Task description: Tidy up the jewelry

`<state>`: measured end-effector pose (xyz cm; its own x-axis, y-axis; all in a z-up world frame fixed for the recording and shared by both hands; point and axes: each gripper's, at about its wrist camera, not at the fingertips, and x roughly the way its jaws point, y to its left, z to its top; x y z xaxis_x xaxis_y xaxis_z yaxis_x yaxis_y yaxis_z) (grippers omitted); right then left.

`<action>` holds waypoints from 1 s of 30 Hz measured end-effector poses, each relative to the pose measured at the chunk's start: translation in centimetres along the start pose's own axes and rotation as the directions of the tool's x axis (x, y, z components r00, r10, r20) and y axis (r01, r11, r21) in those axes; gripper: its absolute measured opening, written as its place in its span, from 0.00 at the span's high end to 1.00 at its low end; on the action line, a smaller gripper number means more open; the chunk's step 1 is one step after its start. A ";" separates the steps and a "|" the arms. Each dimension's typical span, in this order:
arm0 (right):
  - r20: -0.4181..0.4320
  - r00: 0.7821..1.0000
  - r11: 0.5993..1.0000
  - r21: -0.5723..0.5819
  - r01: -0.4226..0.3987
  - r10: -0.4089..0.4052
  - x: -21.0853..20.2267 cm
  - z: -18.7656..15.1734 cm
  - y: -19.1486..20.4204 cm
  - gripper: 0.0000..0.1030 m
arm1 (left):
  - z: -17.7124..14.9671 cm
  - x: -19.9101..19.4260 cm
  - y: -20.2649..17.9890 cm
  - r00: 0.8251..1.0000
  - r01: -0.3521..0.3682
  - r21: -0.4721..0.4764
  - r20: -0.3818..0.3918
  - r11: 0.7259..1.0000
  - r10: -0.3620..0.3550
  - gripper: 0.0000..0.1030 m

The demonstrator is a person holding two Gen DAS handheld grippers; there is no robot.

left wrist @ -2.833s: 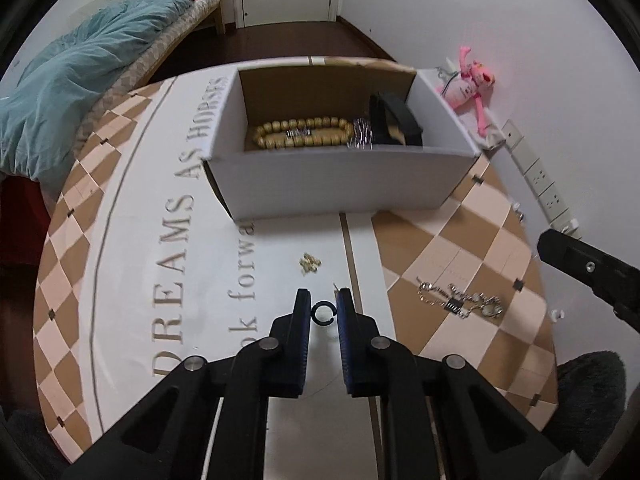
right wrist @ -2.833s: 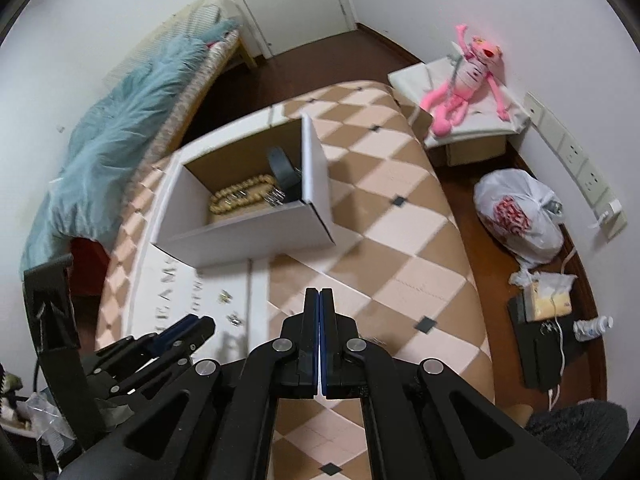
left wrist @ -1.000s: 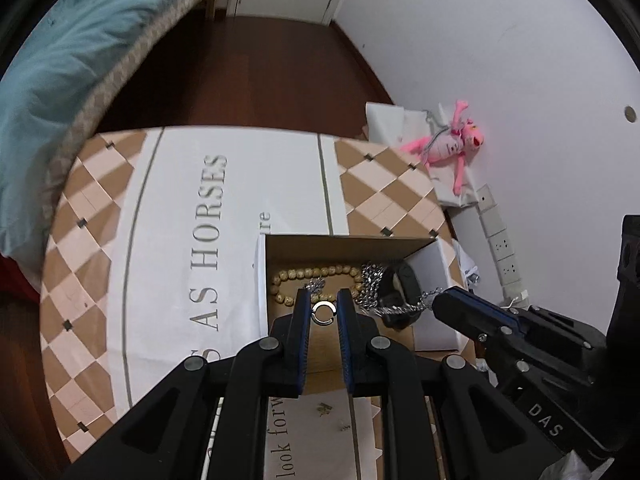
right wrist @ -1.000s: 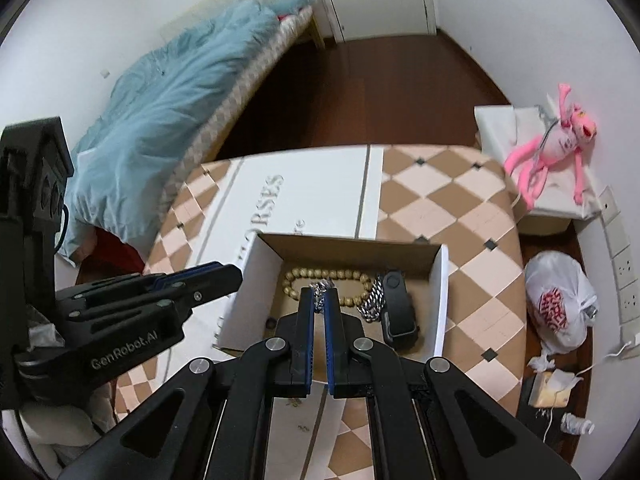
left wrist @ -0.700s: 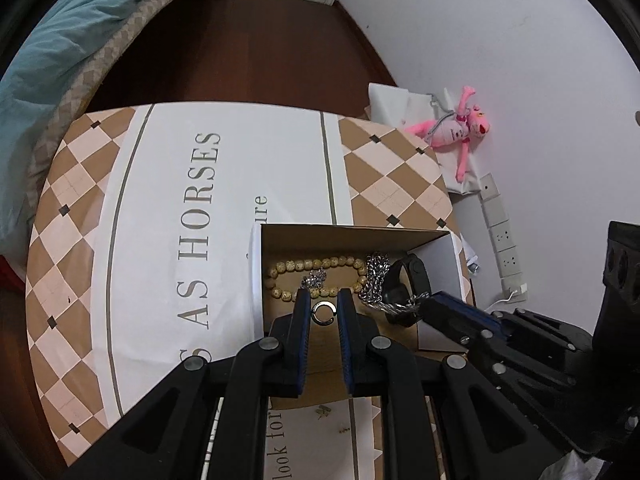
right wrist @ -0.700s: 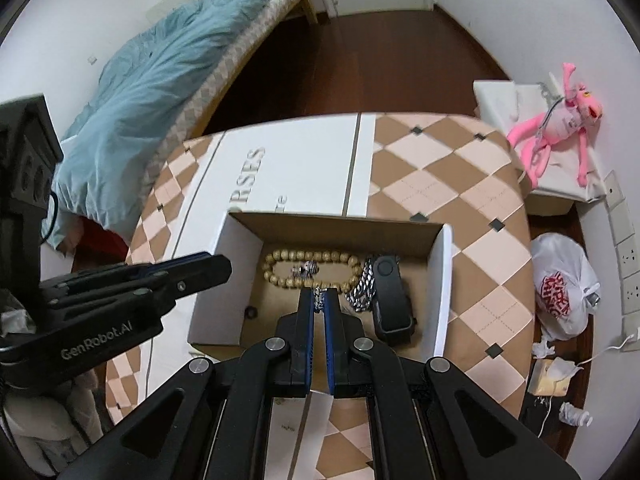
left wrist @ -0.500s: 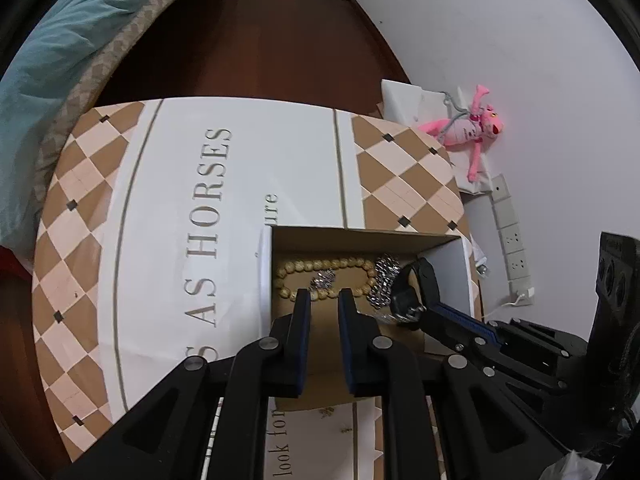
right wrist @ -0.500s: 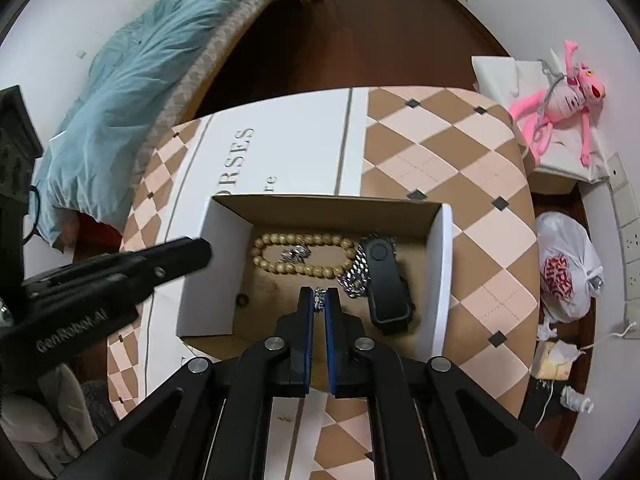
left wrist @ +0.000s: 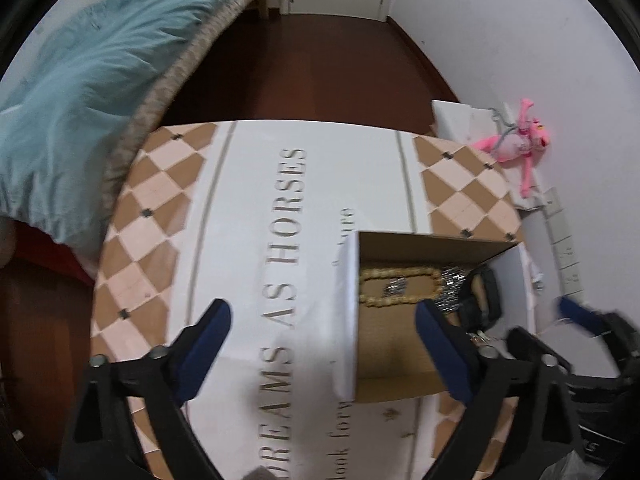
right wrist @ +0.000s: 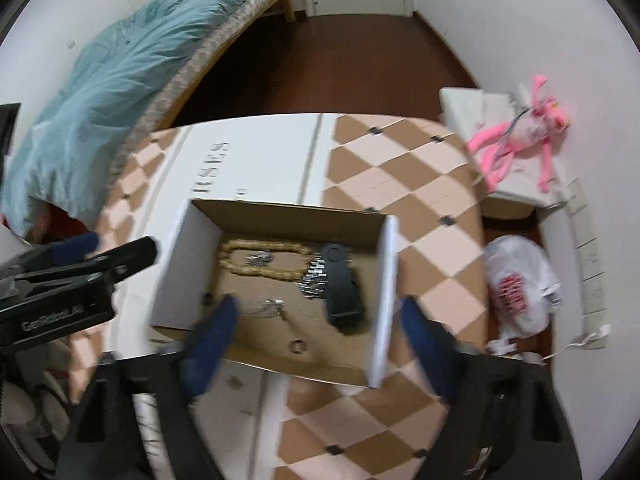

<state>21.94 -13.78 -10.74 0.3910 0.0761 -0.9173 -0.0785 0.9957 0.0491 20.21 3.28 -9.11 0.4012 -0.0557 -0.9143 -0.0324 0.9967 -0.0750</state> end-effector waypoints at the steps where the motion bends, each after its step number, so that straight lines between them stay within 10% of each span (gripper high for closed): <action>1: 0.004 1.000 1.000 -0.008 0.023 -0.023 0.0 -0.3 0.0 0.07 | -0.3 0.1 0.0 1.000 -0.015 0.005 0.005 1.000 0.015 0.06; 14: -0.108 0.993 0.998 0.045 0.040 -0.035 2.2 -1.6 -1.5 0.03 | -3.6 1.8 -0.2 0.997 -0.074 0.020 -0.011 0.997 0.075 0.05; 23: -0.431 0.902 1.000 0.011 -0.012 0.016 5.4 1.4 -2.3 0.03 | -2.2 1.2 -0.4 0.995 -0.099 0.056 -0.010 0.994 0.100 0.05; 30: -0.460 0.877 0.989 -0.112 0.096 -0.137 5.7 2.1 -1.3 0.03 | -1.5 1.7 -0.9 0.990 -0.137 0.107 -0.017 0.985 0.140 0.05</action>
<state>26.24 -14.54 -15.19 -0.0678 -0.0939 -0.9933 -0.1427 0.9862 -0.0835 19.56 2.24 -11.21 0.3771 0.0830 -0.9225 0.0113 0.9955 0.0942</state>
